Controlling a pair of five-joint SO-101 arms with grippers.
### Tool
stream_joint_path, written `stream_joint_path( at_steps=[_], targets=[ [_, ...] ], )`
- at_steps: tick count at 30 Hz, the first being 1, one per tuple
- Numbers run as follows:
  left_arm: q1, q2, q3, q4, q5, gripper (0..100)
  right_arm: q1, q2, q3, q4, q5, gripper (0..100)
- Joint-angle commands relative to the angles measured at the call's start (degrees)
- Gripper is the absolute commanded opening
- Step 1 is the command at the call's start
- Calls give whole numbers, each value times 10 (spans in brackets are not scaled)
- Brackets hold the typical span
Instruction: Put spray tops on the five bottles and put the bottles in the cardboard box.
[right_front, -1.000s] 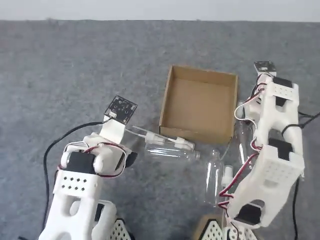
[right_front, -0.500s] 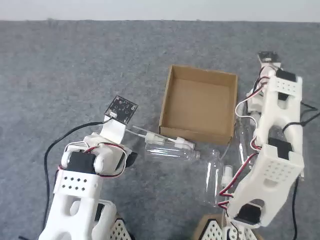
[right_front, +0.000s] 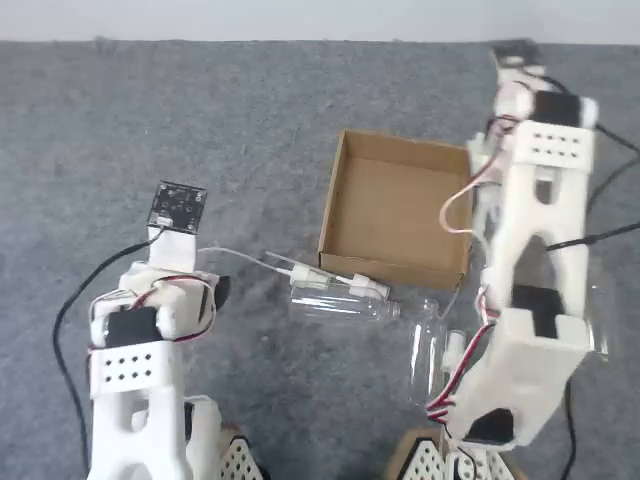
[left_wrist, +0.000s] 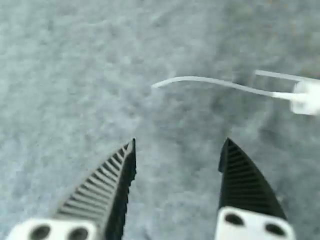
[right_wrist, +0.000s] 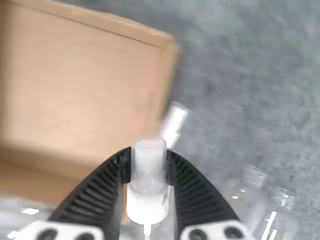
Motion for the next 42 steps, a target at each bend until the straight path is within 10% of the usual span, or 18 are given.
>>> stream_joint_path(
  at_steps=[1, 17, 30, 42],
  targets=[
    [-69, -17, 9, -17, -6, 246, -90, -92, -49, 38, -34, 6],
    [-160, -31, 152, -90, -96, 246, -442, -74, -48, -58, -266, 6],
    [-162, -175, 206, -48, -96, 246, -504, 124, -48, -118, -446, 87],
    [-160, -344, 243, 34, -100, 246, -495, 161, -48, -113, -449, 188]
  ],
)
